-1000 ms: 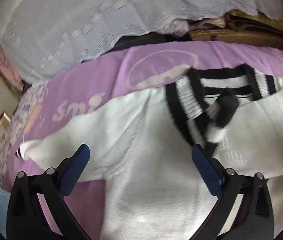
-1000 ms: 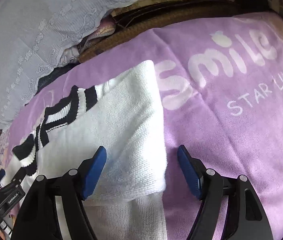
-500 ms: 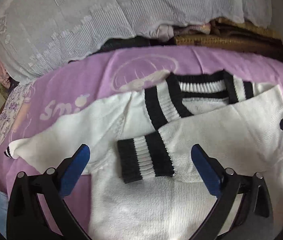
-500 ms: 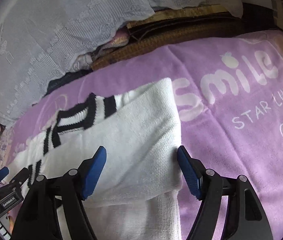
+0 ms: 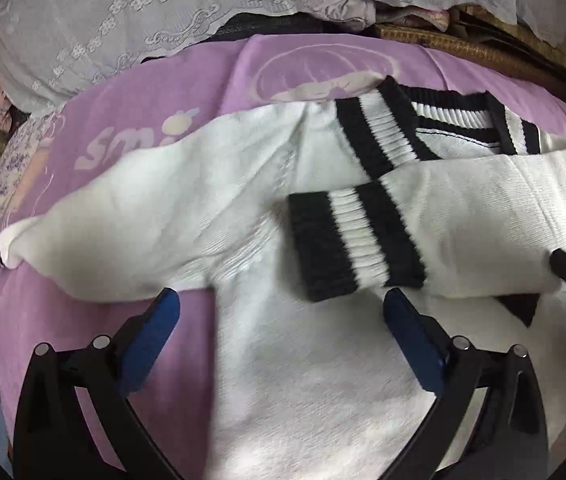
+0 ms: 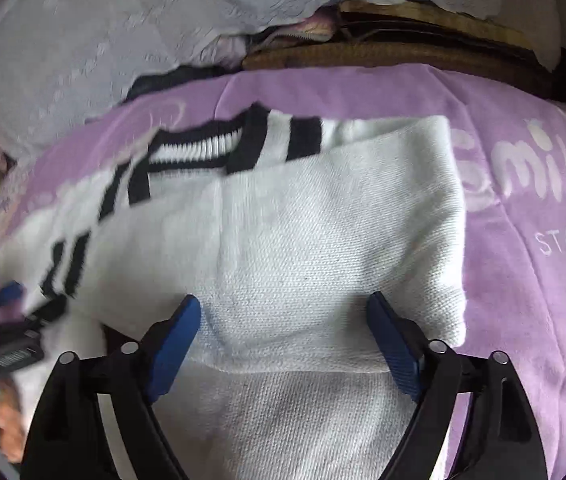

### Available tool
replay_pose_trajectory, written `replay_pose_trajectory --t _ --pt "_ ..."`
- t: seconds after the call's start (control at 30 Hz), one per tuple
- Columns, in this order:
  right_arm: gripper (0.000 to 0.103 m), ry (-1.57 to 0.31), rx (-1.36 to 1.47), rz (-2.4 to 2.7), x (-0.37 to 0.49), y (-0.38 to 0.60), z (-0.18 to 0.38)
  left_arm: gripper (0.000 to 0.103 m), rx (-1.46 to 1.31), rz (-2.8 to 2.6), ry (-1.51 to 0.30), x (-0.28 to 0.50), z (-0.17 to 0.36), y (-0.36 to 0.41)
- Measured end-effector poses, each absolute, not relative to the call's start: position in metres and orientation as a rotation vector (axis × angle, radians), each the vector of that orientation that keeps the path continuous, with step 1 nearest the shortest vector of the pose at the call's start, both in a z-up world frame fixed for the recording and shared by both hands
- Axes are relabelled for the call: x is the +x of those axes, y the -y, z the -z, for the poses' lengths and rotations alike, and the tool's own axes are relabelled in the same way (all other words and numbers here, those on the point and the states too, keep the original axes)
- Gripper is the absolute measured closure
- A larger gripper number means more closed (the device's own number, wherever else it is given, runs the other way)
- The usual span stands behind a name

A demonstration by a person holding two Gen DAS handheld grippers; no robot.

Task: Fold small clothes
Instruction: 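Move the left tool to the other sleeve's striped cuff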

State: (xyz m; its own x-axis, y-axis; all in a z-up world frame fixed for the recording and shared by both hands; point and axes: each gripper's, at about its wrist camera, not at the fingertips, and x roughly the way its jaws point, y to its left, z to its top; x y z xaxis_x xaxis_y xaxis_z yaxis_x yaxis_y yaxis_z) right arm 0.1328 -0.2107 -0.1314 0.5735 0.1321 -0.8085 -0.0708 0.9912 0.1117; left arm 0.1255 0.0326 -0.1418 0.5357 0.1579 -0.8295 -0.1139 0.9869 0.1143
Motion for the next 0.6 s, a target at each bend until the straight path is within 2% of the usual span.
replay_pose_trajectory --t 0.13,0.27,0.37,0.6 --pt "0.008 -0.939 0.054 -0.129 0.130 0.206 0.129 0.004 -0.132 -0.199 -0.948 0.088 0.132 -0.112" --pt "0.006 -0.935 0.082 -0.144 0.131 0.209 0.129 0.005 -0.429 -0.224 -0.949 0.065 0.143 -0.203" --pt "0.006 -0.935 0.073 -0.141 0.131 0.206 0.130 0.005 -0.641 -0.155 -0.880 0.059 0.143 -0.238" --pt "0.004 -0.934 0.076 -0.151 0.132 0.207 0.130 0.005 -0.420 -0.519 -0.926 0.133 0.108 -0.282"
